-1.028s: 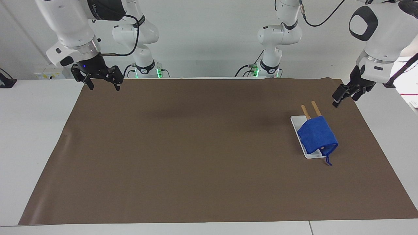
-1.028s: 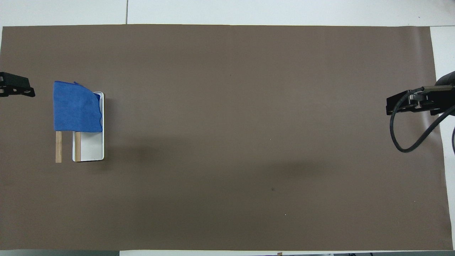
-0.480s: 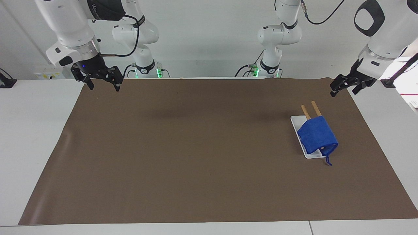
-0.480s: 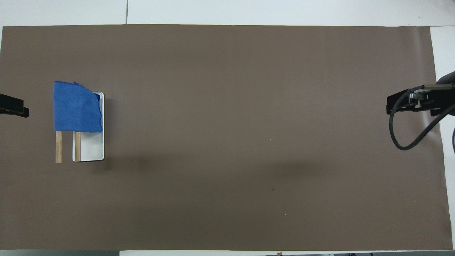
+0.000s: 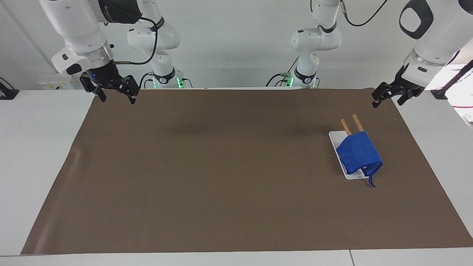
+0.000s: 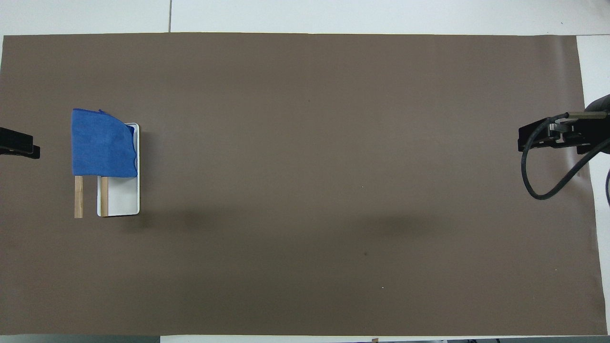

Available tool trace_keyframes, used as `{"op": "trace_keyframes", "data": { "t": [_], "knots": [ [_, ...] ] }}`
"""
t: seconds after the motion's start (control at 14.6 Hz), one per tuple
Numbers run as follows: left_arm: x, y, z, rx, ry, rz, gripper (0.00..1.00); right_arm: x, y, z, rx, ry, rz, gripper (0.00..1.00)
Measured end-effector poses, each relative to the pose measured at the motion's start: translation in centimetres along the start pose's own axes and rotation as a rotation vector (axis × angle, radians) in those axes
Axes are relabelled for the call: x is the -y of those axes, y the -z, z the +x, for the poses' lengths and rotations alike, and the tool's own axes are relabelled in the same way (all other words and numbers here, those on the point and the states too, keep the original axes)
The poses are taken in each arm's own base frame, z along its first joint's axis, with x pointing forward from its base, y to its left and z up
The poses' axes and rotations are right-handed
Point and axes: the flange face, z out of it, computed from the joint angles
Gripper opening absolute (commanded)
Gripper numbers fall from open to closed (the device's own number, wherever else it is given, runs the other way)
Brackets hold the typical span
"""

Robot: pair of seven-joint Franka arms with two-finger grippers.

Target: Right arm passes towel to left arm to hang

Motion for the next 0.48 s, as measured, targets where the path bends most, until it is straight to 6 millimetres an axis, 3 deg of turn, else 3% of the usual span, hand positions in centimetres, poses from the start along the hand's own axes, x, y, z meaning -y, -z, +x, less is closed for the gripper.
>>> {"op": "trace_keyframes", "data": {
  "t": [0.48],
  "knots": [
    [-0.18, -0.02, 0.01, 0.001, -0.008, 0.0, 1.0, -0.04, 0.0, 0.01, 0.0, -0.001, 0.0, 1.0]
  ]
}}
